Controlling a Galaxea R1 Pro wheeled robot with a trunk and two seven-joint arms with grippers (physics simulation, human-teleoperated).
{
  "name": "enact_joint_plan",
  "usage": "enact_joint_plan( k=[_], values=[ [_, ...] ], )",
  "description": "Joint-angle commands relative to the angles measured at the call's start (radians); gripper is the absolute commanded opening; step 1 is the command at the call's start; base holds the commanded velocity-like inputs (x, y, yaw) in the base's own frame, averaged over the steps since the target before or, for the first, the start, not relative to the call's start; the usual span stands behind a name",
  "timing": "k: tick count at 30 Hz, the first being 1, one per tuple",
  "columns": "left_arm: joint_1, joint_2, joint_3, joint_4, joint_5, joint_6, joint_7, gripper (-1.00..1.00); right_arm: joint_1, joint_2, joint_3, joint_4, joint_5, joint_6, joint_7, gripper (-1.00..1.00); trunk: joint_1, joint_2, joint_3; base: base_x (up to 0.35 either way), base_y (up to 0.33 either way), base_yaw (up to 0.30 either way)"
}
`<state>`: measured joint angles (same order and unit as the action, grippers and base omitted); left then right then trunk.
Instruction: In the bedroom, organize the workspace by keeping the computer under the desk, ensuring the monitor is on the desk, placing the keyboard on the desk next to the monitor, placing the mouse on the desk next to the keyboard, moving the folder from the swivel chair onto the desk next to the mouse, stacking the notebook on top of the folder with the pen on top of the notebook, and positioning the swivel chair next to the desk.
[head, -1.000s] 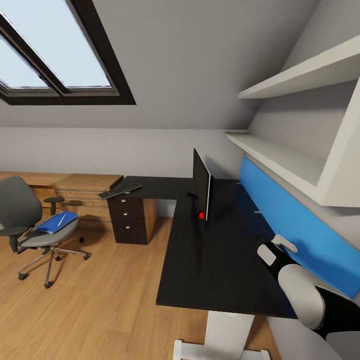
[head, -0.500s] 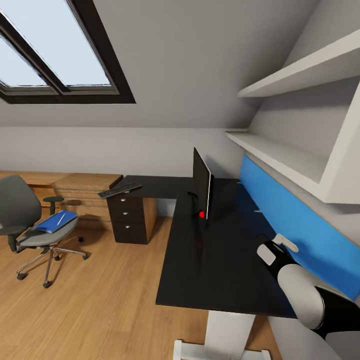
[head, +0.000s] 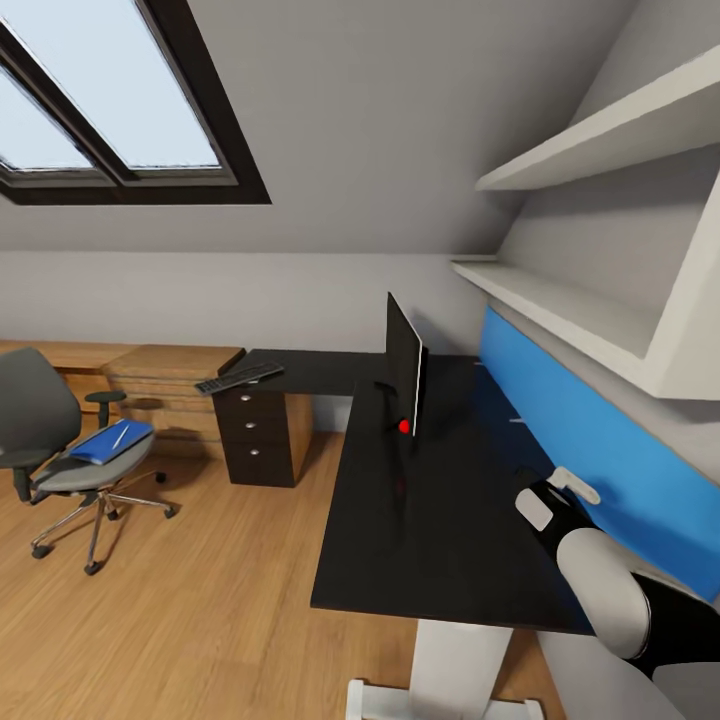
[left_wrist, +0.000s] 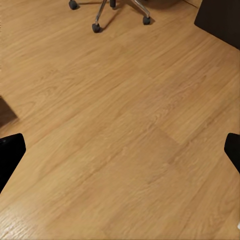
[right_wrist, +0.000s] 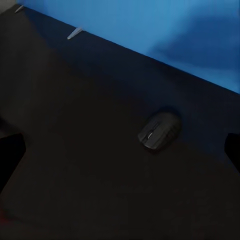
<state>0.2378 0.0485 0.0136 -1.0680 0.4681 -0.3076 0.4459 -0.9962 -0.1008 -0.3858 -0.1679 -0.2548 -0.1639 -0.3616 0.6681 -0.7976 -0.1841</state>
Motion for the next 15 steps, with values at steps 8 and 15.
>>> enact_joint_plan(
  k=[8,15],
  values=[
    [0.000,0.000,-0.003,-0.001,0.009,-0.004,0.002,1.00,-0.001,-0.001,0.006,0.003,-0.007,-0.010,-0.001,1.00,0.031,-0.057,-0.026,0.000,0.000,0.000],
    [0.000,-0.002,-0.003,-0.001,0.009,-0.004,0.002,1.00,-0.001,-0.003,0.009,0.006,-0.006,-0.011,0.000,1.00,0.058,-0.106,-0.048,0.000,0.000,0.000]
  ],
)
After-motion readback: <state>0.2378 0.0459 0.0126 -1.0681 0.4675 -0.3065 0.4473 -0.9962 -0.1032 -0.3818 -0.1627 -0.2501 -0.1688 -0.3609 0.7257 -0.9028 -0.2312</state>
